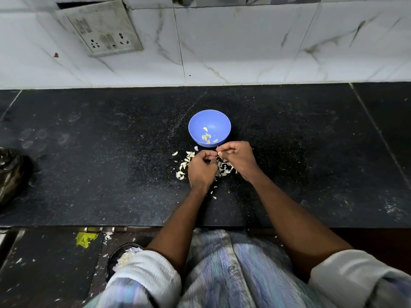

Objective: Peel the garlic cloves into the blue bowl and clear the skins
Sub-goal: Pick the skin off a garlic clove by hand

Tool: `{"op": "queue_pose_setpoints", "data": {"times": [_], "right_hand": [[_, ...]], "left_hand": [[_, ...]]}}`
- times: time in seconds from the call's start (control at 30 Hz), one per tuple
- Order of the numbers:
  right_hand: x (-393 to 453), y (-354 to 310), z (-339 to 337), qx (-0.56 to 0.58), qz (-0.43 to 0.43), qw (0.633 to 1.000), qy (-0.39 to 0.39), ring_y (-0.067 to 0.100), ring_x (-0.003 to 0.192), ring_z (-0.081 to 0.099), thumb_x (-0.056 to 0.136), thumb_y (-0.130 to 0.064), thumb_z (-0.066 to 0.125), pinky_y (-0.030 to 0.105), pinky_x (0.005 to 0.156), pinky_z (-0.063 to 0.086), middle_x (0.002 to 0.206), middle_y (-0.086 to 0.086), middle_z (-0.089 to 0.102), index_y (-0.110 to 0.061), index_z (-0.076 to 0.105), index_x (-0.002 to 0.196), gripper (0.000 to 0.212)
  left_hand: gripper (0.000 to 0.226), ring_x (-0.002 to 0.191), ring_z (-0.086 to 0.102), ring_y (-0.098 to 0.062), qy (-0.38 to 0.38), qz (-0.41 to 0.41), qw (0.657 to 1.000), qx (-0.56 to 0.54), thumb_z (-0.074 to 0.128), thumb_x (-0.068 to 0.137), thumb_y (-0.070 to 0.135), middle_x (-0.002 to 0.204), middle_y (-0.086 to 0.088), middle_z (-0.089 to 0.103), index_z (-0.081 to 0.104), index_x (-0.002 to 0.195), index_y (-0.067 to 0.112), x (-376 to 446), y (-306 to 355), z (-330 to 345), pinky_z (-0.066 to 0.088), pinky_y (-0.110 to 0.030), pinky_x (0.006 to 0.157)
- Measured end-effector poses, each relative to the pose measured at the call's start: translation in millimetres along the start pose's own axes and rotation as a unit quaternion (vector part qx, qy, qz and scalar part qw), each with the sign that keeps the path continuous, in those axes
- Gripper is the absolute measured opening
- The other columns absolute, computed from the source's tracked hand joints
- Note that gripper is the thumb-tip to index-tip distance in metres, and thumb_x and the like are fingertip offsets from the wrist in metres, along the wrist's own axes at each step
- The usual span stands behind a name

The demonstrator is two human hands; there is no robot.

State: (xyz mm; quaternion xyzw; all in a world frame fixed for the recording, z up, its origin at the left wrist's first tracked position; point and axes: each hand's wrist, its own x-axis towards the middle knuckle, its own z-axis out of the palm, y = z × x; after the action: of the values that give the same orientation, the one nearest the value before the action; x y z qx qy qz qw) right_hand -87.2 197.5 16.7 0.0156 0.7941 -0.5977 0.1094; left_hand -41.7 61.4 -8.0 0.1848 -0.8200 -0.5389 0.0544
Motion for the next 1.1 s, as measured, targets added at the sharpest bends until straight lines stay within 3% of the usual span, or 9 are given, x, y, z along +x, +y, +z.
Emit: {"op": "queue_pose_setpoints", "data": {"times": [0.1,0.3,0.5,0.8,0.97,1.1], "right_hand": [[-0.2,0.9,-0.7,0.006,-0.008,1.000,-0.008,0.019,0.083,0.077,0.082,0.004,0.079,0.032,0.081,0.062,0.085,0.005,0.079,-0.009,0.079,0.097,0.019],[-0.9,-3.0,-1.2,0.038,0.005,0.999,-0.009,0.016,0.072,0.072,0.079,0.005,0.081,0.027,0.066,0.058,0.086,0.011,0.077,-0.007,0.073,0.109,0.033],[-0.8,-2.8,3.0,0.046,0.005,0.999,-0.009,0.027,0.082,0.077,0.082,0.007,0.077,0.035,0.074,0.063,0.086,0.012,0.078,-0.005,0.075,0.108,0.028],[-1.9,-6.5,13.5,-0.011,-0.007,1.000,0.028,0.022,0.072,0.077,0.080,0.008,0.078,0.041,0.076,0.065,0.074,0.006,0.077,-0.011,0.075,0.097,0.025],[-4.8,-7.2,15.8,-0.051,-0.026,0.998,0.035,0.015,0.069,0.076,0.078,0.007,0.078,0.035,0.073,0.064,0.073,0.002,0.077,-0.013,0.075,0.101,0.030],[-5.5,-5.9,18.1,-0.033,-0.029,0.999,0.032,0.017,0.073,0.076,0.076,0.008,0.079,0.034,0.075,0.063,0.075,0.002,0.077,-0.014,0.075,0.101,0.034]], "left_hand": [[0.006,0.069,0.069,0.002,0.019,0.019,0.999,0.020,0.076,0.093,0.029,0.079,0.016,0.076,0.081,0.095,0.026,-0.9,3.1,-0.5,0.056,-0.022,0.067],[0.007,0.072,0.072,-0.004,0.039,0.028,0.996,0.074,0.076,0.093,0.027,0.081,0.013,0.078,0.083,0.092,0.026,-3.8,2.6,-2.4,0.058,-0.028,0.070],[0.012,0.068,0.070,-0.012,0.052,0.062,0.987,0.141,0.073,0.094,0.035,0.081,0.010,0.078,0.082,0.096,0.028,-6.0,4.4,-9.2,0.056,-0.030,0.065],[0.018,0.068,0.066,-0.030,0.047,0.122,0.963,0.237,0.065,0.097,0.033,0.076,-0.003,0.075,0.080,0.093,0.024,-6.4,7.2,-13.2,0.053,-0.037,0.060],[0.018,0.062,0.065,-0.031,0.044,0.106,0.972,0.205,0.068,0.093,0.032,0.071,-0.006,0.074,0.081,0.088,0.021,-4.9,5.1,-12.5,0.054,-0.039,0.059],[0.017,0.060,0.068,-0.018,0.038,0.053,0.993,0.095,0.074,0.087,0.031,0.065,0.003,0.073,0.081,0.079,0.018,-3.0,3.0,-14.5,0.056,-0.034,0.062]]}}
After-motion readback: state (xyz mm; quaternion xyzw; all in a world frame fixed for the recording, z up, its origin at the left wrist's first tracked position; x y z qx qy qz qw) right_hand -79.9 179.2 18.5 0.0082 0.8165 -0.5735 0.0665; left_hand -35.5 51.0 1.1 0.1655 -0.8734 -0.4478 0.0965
